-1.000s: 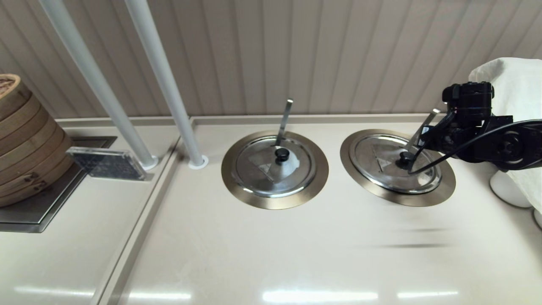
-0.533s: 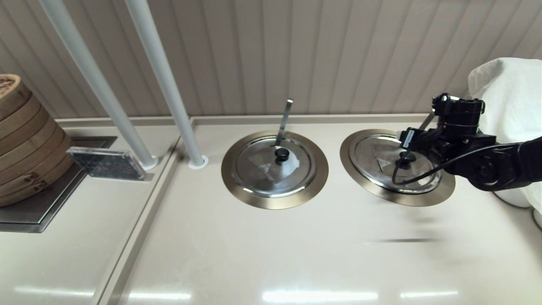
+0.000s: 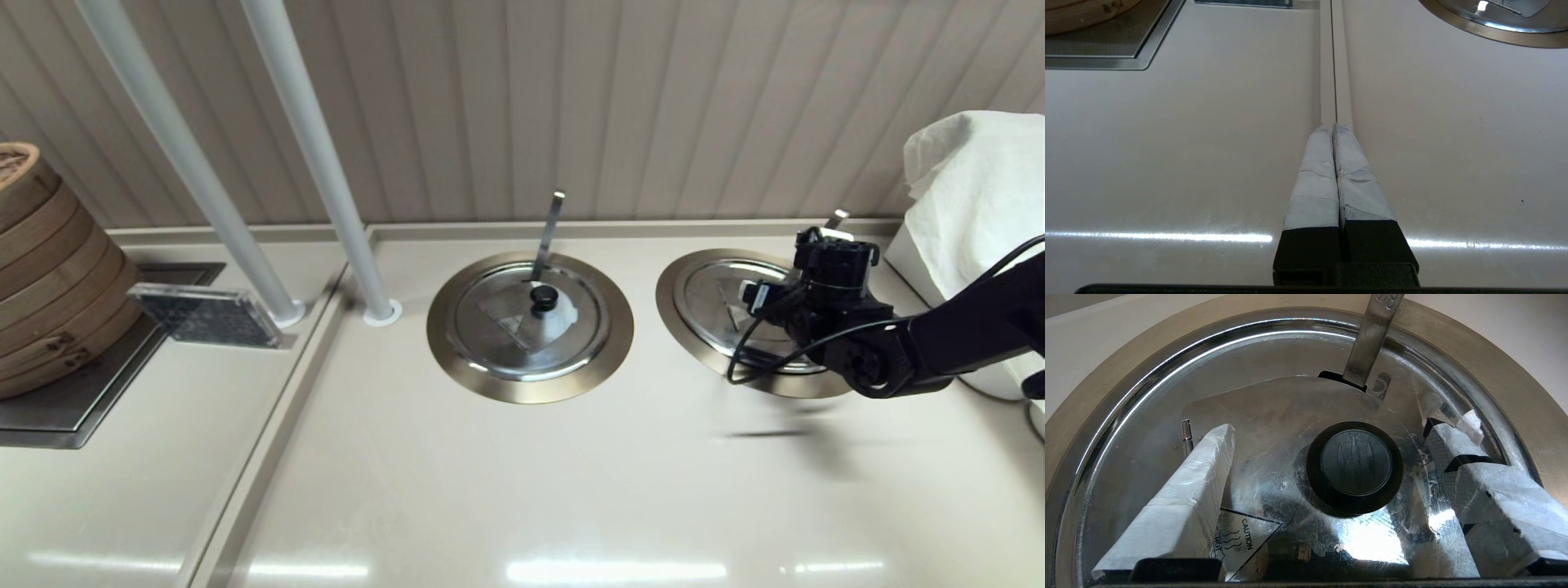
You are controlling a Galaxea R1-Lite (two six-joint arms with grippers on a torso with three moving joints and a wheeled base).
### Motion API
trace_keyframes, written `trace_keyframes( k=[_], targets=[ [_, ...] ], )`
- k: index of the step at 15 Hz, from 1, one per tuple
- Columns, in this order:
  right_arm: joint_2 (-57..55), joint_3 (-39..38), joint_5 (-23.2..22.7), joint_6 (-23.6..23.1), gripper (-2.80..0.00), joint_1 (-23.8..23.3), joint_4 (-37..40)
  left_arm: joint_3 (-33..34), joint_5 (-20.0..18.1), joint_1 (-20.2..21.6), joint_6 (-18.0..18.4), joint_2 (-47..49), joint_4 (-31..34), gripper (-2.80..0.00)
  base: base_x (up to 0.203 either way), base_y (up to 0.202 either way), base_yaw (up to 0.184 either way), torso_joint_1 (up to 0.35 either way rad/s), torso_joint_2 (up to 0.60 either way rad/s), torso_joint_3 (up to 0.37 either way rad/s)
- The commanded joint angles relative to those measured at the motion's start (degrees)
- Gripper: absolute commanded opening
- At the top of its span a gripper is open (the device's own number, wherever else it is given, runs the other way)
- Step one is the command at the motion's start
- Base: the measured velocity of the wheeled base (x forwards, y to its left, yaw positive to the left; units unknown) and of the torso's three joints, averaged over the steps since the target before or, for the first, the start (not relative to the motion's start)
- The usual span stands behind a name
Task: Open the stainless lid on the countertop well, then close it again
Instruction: Open the lid
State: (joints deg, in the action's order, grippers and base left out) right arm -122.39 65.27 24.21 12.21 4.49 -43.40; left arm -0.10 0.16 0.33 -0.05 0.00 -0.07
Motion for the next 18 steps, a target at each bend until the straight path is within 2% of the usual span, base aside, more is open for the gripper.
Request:
trace_keyframes(
  k=[1,18],
  targets=[
    [-0.92,-0.15,0.14,0.09,0.0,0.05,-1.24,0.01,0.02,0.02,-0.04,0.09,-0.1,-2.8,0.0,0.0,0.0,0.0,0.0,0.0],
    [-2.68,-0.58,-0.39,0.53,0.0,1.4,-2.92,0.01,0.02,0.02,-0.04,0.09,-0.01,-2.8,0.0,0.0,0.0,0.0,0.0,0.0]
  ],
)
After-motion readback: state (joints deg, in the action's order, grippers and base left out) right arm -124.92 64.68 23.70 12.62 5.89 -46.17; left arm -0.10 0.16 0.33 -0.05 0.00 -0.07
